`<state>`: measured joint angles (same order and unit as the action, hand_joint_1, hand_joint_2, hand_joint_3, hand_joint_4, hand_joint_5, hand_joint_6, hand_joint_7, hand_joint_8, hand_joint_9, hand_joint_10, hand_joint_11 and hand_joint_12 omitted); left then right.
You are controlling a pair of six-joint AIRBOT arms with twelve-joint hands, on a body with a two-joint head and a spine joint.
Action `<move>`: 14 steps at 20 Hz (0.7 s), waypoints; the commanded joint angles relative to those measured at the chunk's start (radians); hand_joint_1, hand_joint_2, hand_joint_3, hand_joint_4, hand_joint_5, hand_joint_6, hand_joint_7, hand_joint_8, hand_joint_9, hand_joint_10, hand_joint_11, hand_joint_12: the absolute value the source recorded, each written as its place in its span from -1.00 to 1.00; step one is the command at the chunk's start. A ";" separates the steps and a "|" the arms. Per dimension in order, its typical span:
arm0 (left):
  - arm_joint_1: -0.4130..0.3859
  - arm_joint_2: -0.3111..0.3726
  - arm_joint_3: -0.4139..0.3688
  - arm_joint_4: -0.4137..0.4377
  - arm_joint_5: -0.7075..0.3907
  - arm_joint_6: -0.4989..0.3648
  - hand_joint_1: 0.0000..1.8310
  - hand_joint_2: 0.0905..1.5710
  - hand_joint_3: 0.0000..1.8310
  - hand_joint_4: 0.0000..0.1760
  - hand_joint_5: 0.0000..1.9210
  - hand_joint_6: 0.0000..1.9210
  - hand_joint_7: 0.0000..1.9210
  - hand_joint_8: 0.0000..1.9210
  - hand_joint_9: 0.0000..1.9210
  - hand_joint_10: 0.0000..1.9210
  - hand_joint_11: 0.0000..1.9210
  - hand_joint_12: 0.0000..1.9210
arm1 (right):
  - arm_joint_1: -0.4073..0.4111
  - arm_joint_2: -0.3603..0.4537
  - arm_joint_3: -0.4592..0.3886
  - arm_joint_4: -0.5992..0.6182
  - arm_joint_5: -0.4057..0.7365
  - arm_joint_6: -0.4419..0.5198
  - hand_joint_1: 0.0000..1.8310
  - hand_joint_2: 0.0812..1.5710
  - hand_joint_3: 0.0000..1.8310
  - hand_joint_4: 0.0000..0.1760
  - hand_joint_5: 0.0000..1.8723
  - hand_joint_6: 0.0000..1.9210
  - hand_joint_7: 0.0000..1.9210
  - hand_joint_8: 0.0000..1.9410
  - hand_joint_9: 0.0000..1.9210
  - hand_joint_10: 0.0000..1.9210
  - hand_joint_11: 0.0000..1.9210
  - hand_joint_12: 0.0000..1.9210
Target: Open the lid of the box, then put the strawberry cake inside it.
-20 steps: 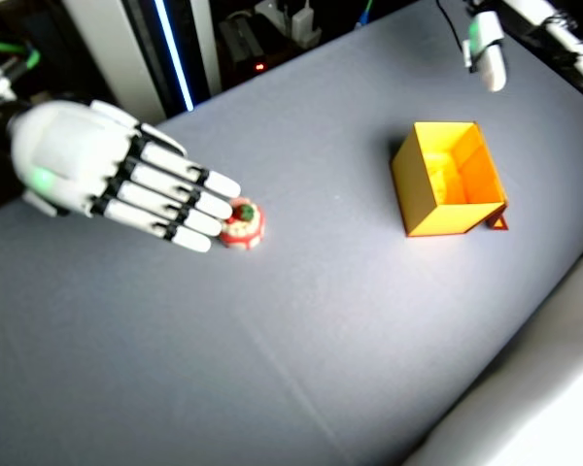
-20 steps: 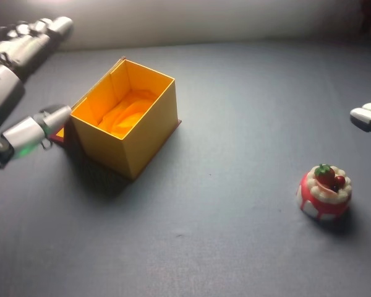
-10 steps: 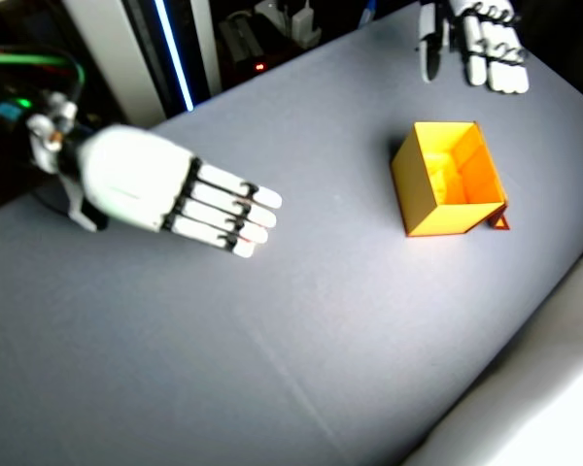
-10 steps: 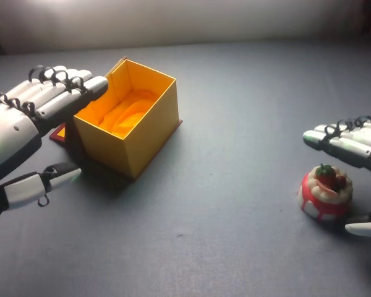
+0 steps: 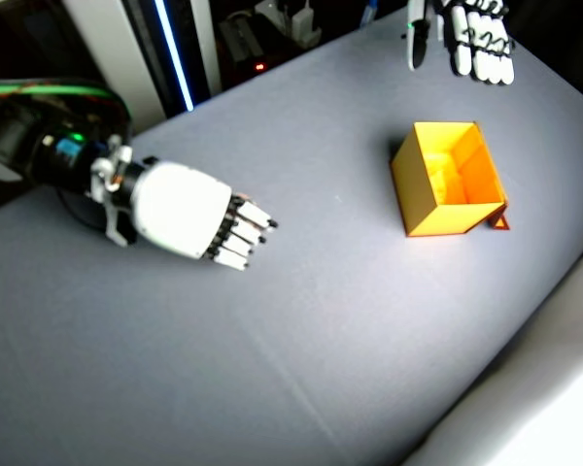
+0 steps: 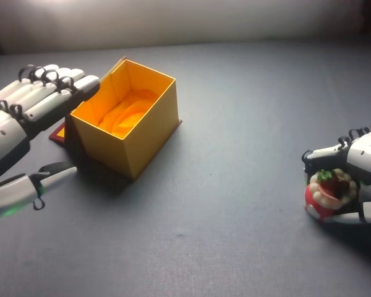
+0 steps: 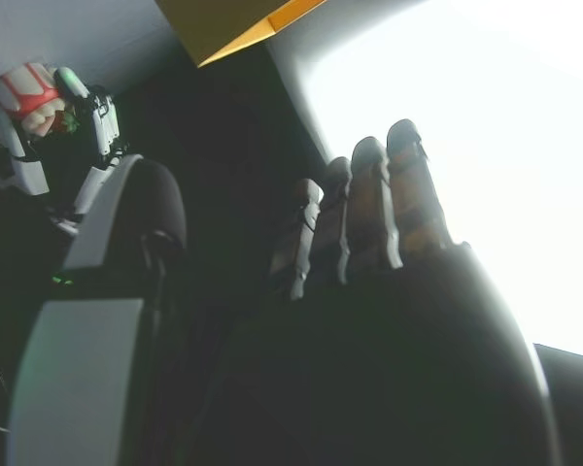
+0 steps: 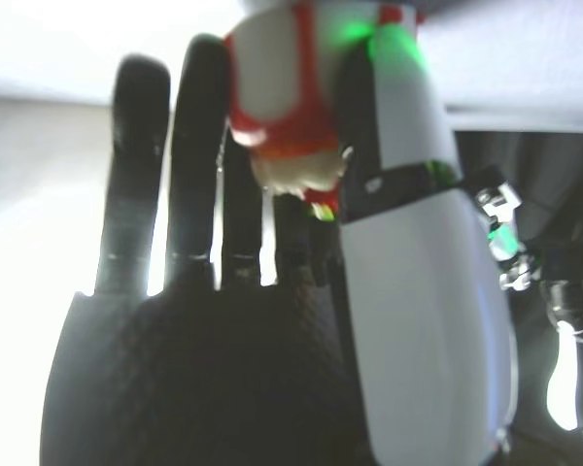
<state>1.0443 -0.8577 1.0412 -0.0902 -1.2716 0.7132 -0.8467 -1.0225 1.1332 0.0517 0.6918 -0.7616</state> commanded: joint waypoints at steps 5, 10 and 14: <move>0.065 0.014 -0.025 -0.048 -0.149 0.000 -0.05 0.74 -1.00 -0.58 -1.00 -1.00 -1.00 -1.00 -1.00 -1.00 -1.00 -1.00 | 0.081 0.015 -0.003 -0.088 0.205 0.075 0.31 0.59 -1.00 -1.00 -0.28 0.26 -0.19 0.66 -0.19 0.82 -0.29 1.00; 0.137 -0.004 -0.040 -0.117 -0.199 -0.001 -0.04 0.72 -1.00 -0.62 -1.00 -1.00 -1.00 -1.00 -1.00 -1.00 -1.00 -1.00 | 0.191 -0.034 0.027 -0.137 0.211 0.075 0.44 0.58 -1.00 -1.00 -0.36 0.48 -0.23 0.46 -0.29 0.65 -0.50 0.80; 0.209 -0.028 -0.050 -0.181 -0.242 -0.016 -0.03 0.74 -1.00 -0.98 -1.00 -1.00 -1.00 -1.00 -1.00 -1.00 -1.00 -1.00 | 0.313 -0.125 0.084 -0.198 0.191 0.075 0.29 0.57 -1.00 -1.00 -0.25 0.40 -0.22 0.46 -0.37 0.40 -0.71 0.87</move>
<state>1.2583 -0.8875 0.9878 -0.2623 -1.3743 0.7010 -0.5369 -1.1580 1.2224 -0.1623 0.7567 -0.6918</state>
